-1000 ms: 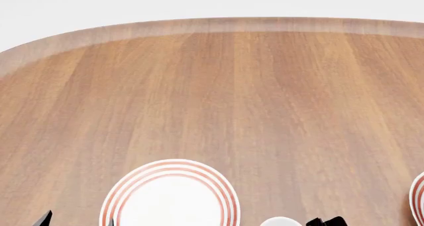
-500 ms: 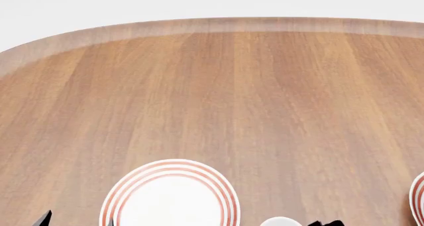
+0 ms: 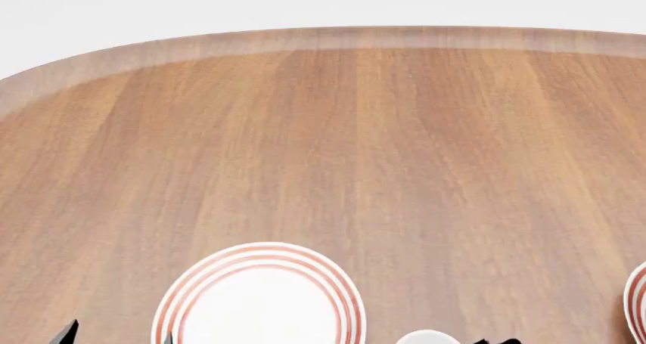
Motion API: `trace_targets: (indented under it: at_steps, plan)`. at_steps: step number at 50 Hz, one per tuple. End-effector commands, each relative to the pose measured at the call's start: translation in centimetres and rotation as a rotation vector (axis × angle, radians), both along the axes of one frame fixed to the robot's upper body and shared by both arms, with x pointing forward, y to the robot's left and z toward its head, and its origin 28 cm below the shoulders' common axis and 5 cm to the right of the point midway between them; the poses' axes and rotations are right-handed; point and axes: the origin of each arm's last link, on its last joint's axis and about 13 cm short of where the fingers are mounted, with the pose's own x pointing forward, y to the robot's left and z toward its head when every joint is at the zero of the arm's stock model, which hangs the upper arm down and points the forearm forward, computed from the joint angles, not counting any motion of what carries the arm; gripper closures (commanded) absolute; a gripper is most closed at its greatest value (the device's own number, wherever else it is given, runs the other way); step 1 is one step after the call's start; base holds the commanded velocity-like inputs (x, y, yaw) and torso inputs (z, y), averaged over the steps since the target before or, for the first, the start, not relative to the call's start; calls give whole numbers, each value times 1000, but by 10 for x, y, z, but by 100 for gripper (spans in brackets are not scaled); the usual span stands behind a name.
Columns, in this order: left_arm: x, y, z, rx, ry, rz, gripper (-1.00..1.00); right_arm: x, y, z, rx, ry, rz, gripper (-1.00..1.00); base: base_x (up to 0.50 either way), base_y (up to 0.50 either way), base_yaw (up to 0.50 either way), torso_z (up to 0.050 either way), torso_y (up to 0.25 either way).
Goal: Put the red mug on the left plate.
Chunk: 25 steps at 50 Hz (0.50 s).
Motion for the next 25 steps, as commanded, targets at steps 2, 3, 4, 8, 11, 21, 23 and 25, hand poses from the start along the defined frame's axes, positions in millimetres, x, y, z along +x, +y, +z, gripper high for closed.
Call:
trace_targets:
  at_steps: [2, 3, 4, 8, 11, 21, 23, 25]
  plan:
    - [0, 0, 0, 0, -1, 1, -100, 0, 0, -2, 1, 7, -5, -100, 0, 0, 0, 0, 0]
    - [0, 0, 0, 0, 0, 1, -100, 0, 0, -2, 4, 9, -7, 100, 0, 0, 0, 0, 0]
    - [0, 0, 0, 0, 0, 1, -100, 0, 0, -2, 4, 9, -7, 100, 0, 0, 0, 0, 0]
    - [0, 1, 0, -2, 1, 2, -100, 0, 1, -2, 1, 8, -5, 100, 0, 0, 0, 0, 0]
    - [1, 1, -1, -4, 2, 2, -100, 0, 1, -1, -1, 5, -1, 100, 0, 0, 0, 0, 0]
    - [1, 1, -1, -5, 2, 4, -100, -4, 3, 3, 1, -10, 12, 100, 0, 0, 0, 0, 0]
    - [1, 1, -1, -5, 2, 3, -100, -5, 3, 5, -1, -16, 15, 100, 0, 0, 0, 0, 0]
    - [1, 1, -1, -5, 3, 3, -100, -6, 4, 7, -2, -25, 23, 100, 0, 0, 0, 0, 0]
